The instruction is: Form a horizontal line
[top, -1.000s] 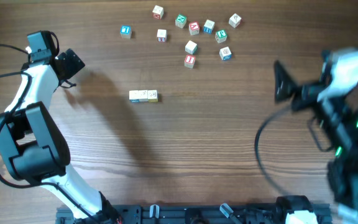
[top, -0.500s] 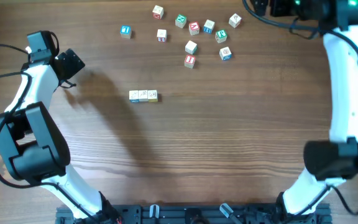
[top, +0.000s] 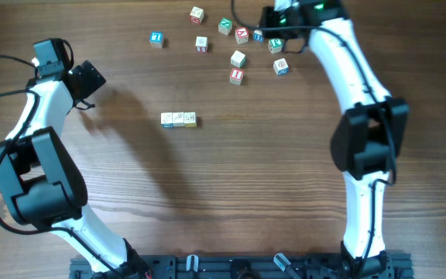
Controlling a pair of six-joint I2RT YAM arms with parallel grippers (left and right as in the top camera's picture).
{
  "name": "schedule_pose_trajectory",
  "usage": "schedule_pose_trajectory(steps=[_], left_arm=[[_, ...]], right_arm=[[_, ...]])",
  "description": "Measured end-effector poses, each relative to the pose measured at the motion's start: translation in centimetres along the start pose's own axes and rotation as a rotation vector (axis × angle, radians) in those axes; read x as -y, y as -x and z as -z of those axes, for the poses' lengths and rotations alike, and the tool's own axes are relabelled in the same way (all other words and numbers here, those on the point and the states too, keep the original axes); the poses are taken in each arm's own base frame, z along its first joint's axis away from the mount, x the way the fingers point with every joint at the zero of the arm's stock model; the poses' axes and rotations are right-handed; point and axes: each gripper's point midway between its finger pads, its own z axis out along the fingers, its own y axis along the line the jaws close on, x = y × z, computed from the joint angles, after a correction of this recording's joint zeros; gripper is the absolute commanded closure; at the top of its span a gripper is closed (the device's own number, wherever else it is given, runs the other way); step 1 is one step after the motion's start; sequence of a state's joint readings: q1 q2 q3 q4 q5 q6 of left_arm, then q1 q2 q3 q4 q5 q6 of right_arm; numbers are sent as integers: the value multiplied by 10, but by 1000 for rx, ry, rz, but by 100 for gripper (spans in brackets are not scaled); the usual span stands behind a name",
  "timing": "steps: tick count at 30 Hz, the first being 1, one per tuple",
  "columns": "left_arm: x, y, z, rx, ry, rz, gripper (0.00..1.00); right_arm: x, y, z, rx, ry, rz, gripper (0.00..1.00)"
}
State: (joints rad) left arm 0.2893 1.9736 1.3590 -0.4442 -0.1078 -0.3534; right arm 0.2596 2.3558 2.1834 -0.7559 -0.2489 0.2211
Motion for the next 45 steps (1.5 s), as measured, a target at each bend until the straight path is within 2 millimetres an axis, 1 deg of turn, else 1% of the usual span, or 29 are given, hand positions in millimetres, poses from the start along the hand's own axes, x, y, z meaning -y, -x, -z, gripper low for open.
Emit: schedule_pose_trajectory(steps=[1,2,3,5,8,9,10,11,13,16,17,18,20,21,23,24,25,26,27,29,31,32,33,34,35,36,37,38,45], left_arm=[[0,0,0,0,1,0,0],[0,0,0,-1,1,0,0],[0,0,0,0,1,0,0],[0,0,0,0,0,0,0],[0,0,0,0,1,0,0],[0,0,0,-1,1,0,0],[0,0,0,0,1,0,0],[0,0,0,0,1,0,0],[0,0,0,0,1,0,0],[0,0,0,-1,1,0,0],[0,0,0,0,1,0,0],[0,0,0,0,1,0,0],[0,0,0,0,1,0,0],[0,0,0,0,1,0,0],[0,0,0,0,1,0,0],[0,0,0,0,1,0,0],[0,0,0,0,1,0,0],[0,0,0,0,1,0,0],[0,0,0,0,1,0,0],[0,0,0,0,1,0,0],[0,0,0,0,1,0,0],[0,0,0,0,1,0,0],[0,0,0,0,1,0,0],[0,0,0,0,1,0,0],[0,0,0,-1,1,0,0],[0,0,0,0,1,0,0],[0,0,0,0,1,0,0],[0,0,0,0,1,0,0],[0,0,0,0,1,0,0]], right_arm=[[-5,-10,-14,-21,-15,2,6],[-14,-21,-32,-43,-26,-1,3],[-21,-31,-46,-59,-31,-3,3],[-33,-47,-67,-73,-66,-39,0],[-32,-60,-83,-66,-153,-107,1],[-31,-61,-85,-58,-177,-122,20],[-28,-60,-85,-46,-196,-134,34],[-26,-59,-85,-40,-207,-141,45],[-19,-61,-83,-43,-235,-172,49],[-16,-64,-84,-35,-256,-270,47],[-12,-68,-85,-37,-271,-306,49],[-9,-71,-87,-37,-281,-329,53],[-9,-70,-88,-26,-281,-348,67],[-8,-69,-87,-20,-285,-359,69],[-8,-69,-87,-18,-286,-349,69],[-8,-68,-87,-21,-286,-325,59],[-8,-68,-87,-24,-285,-297,57],[-8,-68,-87,-29,-286,-261,53],[-7,-69,-88,-36,-287,-217,51],[-7,-68,-88,-37,-289,-182,51],[-7,-65,-88,-26,-289,-169,58],[-7,-63,-88,-17,-290,-164,66],[-6,-62,-88,-14,-292,-157,71],[-6,-62,-88,-13,-292,-151,78],[-6,-61,-88,-12,-293,-147,78],[-6,-61,-88,-10,-294,-148,74],[-6,-61,-88,-11,-294,-143,55],[-6,-61,-88,-11,-294,-143,52],[-6,-61,-88,-12,-295,-141,53]])
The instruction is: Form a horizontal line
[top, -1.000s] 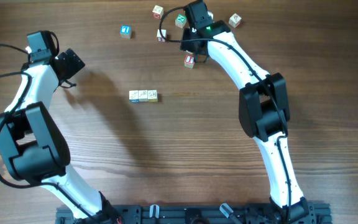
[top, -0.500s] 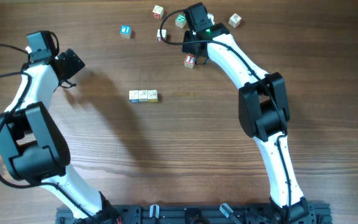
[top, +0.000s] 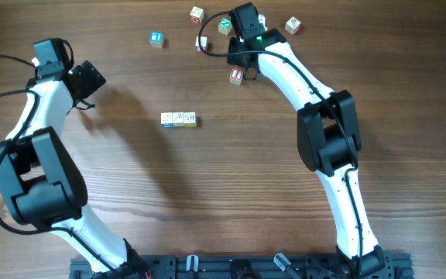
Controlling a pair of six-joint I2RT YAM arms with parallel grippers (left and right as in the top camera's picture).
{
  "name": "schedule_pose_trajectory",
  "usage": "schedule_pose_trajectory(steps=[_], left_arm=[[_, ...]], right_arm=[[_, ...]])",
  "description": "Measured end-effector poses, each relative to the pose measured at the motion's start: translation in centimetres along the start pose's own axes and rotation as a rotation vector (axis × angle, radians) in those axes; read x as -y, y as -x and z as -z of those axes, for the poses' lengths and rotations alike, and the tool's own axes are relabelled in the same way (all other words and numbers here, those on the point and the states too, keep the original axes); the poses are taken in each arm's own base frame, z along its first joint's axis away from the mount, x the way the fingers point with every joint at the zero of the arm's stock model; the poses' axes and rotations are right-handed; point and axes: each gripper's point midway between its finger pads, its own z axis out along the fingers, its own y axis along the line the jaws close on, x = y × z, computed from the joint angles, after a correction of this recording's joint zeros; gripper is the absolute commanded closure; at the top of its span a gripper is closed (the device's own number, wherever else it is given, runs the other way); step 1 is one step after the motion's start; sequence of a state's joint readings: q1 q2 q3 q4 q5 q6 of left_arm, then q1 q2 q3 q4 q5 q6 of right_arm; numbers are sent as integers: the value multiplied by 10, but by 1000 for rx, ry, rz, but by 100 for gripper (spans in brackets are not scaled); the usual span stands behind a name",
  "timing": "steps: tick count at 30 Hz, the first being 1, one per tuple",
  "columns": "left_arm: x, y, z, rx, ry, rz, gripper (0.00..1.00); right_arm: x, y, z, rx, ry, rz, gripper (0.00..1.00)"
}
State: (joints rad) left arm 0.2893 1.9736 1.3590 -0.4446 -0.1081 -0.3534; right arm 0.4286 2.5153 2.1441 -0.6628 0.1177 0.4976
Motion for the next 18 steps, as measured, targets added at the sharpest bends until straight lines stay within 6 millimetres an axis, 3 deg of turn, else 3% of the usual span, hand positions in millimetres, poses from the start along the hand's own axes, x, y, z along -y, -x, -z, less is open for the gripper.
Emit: schedule_pose_trajectory(steps=[1,3,6,8,14,15,18], left_arm=[[0,0,0,0,0,0,0],[0,0,0,0,0,0,0],[0,0,0,0,0,0,0],[0,0,0,0,0,0,0],[0,0,0,0,0,0,0],[0,0,0,0,0,0,0],[0,0,0,0,0,0,0]], right_arm=[[0,0,0,0,0,6,53],[0,-1,0,-1,-1,10,71],[2,-4,0,-13,-8,23,69],[2,-3,0,-12,-10,23,74],[3,8,4,20,-1,129,78],[3,17,16,45,1,147,78],[-7,65,90,182,43,151,78]])
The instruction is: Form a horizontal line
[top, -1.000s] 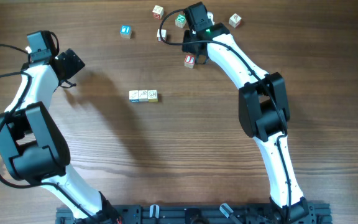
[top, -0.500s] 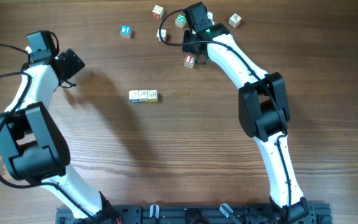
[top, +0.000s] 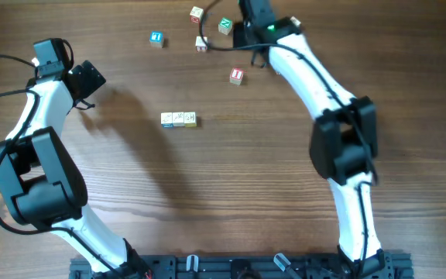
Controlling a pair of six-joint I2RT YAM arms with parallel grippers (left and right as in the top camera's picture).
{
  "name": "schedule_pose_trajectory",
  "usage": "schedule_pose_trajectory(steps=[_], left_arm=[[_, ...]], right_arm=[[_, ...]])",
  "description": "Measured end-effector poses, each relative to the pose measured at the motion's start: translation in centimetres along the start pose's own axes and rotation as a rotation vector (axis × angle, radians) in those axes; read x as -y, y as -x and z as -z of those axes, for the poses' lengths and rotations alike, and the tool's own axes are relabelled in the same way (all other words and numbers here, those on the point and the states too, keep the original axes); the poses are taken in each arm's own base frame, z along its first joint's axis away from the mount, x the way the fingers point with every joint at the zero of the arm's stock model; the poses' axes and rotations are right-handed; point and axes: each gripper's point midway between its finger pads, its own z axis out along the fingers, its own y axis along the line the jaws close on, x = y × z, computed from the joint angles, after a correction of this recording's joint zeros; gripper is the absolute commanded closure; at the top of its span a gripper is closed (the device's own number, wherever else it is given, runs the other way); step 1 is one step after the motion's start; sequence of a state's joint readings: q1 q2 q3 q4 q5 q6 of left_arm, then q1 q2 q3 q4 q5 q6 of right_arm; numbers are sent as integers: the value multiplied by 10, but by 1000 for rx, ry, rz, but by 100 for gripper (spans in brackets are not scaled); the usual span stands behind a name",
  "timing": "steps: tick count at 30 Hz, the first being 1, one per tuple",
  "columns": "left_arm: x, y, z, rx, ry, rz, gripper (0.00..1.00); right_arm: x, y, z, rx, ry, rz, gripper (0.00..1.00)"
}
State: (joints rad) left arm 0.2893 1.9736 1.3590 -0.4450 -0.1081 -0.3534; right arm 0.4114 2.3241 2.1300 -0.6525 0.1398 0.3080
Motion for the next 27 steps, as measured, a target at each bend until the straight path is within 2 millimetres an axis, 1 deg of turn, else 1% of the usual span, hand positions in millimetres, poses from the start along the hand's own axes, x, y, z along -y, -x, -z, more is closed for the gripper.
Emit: schedule_pose_trajectory(steps=[1,2,3,4,5,6,7,8,10,12,13,15,16,18,19,20,21,24,27], left_arm=[[0,0,0,0,0,0,0],[0,0,0,0,0,0,0],[0,0,0,0,0,0,0],[0,0,0,1,0,0,0],[0,0,0,-1,0,0,0],[0,0,0,0,0,0,0],[0,0,0,0,0,0,0],[0,0,0,0,0,0,0],[0,0,0,-1,0,0,0],[0,0,0,0,0,0,0],[0,0,0,0,0,0,0],[0,0,0,0,0,0,0],[0,0,0,0,0,0,0],[0,0,0,0,0,0,0],[0,0,0,0,0,0,0],[0,0,0,0,-1,0,0],[0,0,0,1,0,0,0],[0,0,0,0,0,0,0],[0,0,0,-1,0,0,0]], right_arm=[[-3,28,42,68,23,-10,78],[-4,46,73,115,41,-17,78],[-6,56,98,140,65,-20,78],[-7,60,120,145,85,-20,79],[-10,63,148,150,119,-19,80],[-12,62,167,144,146,-17,81],[-14,56,174,114,165,-13,81],[-16,45,174,67,181,-7,81],[-14,6,170,-95,187,1,79],[-15,-23,165,-220,202,1,78],[-15,-33,162,-263,206,0,78],[-16,-61,151,-354,198,-8,78],[-17,-71,145,-378,193,-16,78],[-23,-99,128,-438,183,-26,78],[-29,-112,118,-457,194,-25,78],[-35,-122,111,-466,206,-25,78],[-42,-137,103,-487,217,-29,78],[-59,-173,85,-518,239,-20,78],[-85,-198,71,-490,287,-27,78]])
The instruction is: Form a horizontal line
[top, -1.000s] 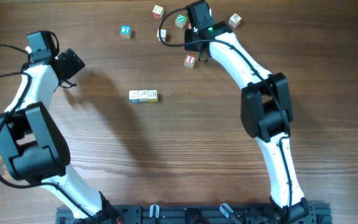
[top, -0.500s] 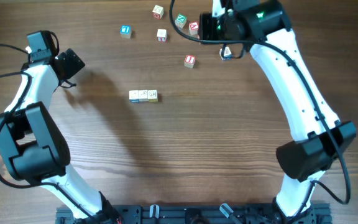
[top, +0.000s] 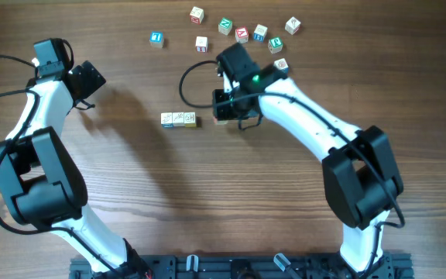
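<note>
A short row of three light blocks (top: pixel 178 118) lies left of the table's middle, running left to right. My right gripper (top: pixel 222 115) sits just right of that row, with a small gap between. A pale block (top: pixel 221 118) shows between its fingers, level with the row. Several loose coloured blocks (top: pixel 242 33) are scattered along the far edge. My left gripper (top: pixel 85 84) hangs at the far left, well away from every block; its jaws are too dark to read.
Single blocks lie at the far left of the scatter (top: pixel 156 37) and behind the row (top: pixel 200 44). Another block (top: pixel 281 66) sits close to the right forearm (top: pixel 300 108). A black rail (top: pixel 231 267) runs along the near edge.
My right gripper has moved from the far edge among the loose blocks to the right end of the row, with a pale block in it. The red block is now hidden. The left arm is unchanged.
My right gripper was first at the far right of the scatter. Then it stood over the pale block near the red one. Then it was back at the far edge, that block gone from its spot. Now it holds a pale block beside the row.
</note>
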Controlling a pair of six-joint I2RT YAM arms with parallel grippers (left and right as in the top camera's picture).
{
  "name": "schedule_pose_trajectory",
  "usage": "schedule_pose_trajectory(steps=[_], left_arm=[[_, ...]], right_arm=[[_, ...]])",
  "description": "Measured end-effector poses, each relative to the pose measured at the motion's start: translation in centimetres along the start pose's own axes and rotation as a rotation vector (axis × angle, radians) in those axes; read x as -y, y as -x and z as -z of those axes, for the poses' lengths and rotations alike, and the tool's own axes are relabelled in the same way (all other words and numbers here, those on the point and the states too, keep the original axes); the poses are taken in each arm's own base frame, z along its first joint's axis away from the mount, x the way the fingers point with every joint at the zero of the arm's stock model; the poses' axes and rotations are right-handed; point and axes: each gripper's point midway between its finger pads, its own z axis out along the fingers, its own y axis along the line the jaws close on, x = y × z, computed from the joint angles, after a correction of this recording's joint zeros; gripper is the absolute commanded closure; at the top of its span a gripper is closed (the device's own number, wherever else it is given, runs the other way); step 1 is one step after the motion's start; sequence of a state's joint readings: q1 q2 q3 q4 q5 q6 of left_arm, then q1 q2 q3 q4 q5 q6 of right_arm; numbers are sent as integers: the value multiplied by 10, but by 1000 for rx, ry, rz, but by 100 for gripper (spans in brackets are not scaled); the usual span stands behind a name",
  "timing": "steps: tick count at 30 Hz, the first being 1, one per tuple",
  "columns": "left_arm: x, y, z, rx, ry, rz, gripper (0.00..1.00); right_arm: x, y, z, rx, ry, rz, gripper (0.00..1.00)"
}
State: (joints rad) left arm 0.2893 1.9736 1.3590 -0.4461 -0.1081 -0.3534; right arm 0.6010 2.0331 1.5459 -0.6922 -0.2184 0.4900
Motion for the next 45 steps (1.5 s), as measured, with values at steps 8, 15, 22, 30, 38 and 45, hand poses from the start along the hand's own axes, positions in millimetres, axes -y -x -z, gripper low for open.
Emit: schedule_pose_trajectory(steps=[8,15,22,30,38,45], left_arm=[[0,0,0,1,-1,0,0],[0,0,0,1,-1,0,0],[0,0,0,1,-1,0,0],[0,0,0,1,-1,0,0],[0,0,0,1,-1,0,0],[0,0,0,1,-1,0,0]], right_arm=[[-19,-15,-29,60,23,-32,75],[-7,-1,-28,151,-63,-47,72],[-8,2,-28,162,-62,-46,71],[-3,4,-35,172,-83,-48,66],[0,3,-42,167,-89,-51,45],[2,24,-37,273,-115,-51,49]])
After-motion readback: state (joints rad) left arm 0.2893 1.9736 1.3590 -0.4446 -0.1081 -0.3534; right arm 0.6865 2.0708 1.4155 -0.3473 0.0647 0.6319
